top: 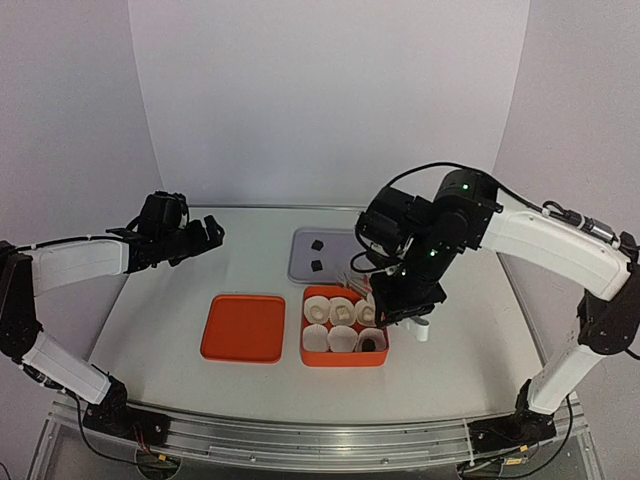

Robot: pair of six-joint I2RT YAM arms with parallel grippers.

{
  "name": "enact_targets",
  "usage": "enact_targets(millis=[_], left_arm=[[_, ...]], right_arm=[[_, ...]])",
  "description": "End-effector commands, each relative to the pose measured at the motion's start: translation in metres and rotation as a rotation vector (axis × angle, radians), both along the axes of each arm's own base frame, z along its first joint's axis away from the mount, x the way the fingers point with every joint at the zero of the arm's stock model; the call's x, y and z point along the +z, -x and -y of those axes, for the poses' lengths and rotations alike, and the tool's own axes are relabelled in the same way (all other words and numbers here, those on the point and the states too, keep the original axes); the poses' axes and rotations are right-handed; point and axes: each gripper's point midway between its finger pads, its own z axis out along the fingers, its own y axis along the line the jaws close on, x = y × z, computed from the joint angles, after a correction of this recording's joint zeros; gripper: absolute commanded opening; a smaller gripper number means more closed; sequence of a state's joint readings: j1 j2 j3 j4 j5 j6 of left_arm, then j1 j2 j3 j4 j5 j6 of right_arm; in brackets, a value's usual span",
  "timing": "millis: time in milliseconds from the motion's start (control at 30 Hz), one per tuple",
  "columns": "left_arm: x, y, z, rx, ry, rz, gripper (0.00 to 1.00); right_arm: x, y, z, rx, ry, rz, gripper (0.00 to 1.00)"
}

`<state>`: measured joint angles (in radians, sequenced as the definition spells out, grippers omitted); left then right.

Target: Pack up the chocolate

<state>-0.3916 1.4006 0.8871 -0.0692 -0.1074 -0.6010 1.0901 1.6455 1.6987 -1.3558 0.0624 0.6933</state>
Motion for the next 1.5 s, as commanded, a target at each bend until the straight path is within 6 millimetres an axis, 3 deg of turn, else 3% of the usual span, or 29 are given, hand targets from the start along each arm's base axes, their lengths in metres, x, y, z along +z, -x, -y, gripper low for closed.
enact_targets(millis=[0,233,500,933,1467], left_arm=[[0.018,-0.006,0.0,0.007,0.016,0.053,1.0],[0.017,-0.005,0.0,0.002,0.016,0.046,1.0],[0.01,0.0,-0.002,0.009,0.018,0.028,1.0],[0.006,-0.002,0.001,-0.004,0.015,0.021,1.0],[0.005,0.0,-0.002,0.0,0.005,0.021,1.0]], right_arm=[[0.025,0.007,0.102,0.07,0.499,-0.025,0.31],[-0.011,-0.08,0.035,0.086,0.315,-0.025,0.31],[-0.054,-0.126,0.005,0.081,0.295,-0.102,0.31],[-0.091,-0.131,-0.018,0.084,0.235,-0.215,0.32],[-0.104,-0.137,-0.008,0.057,0.31,-0.204,0.33]])
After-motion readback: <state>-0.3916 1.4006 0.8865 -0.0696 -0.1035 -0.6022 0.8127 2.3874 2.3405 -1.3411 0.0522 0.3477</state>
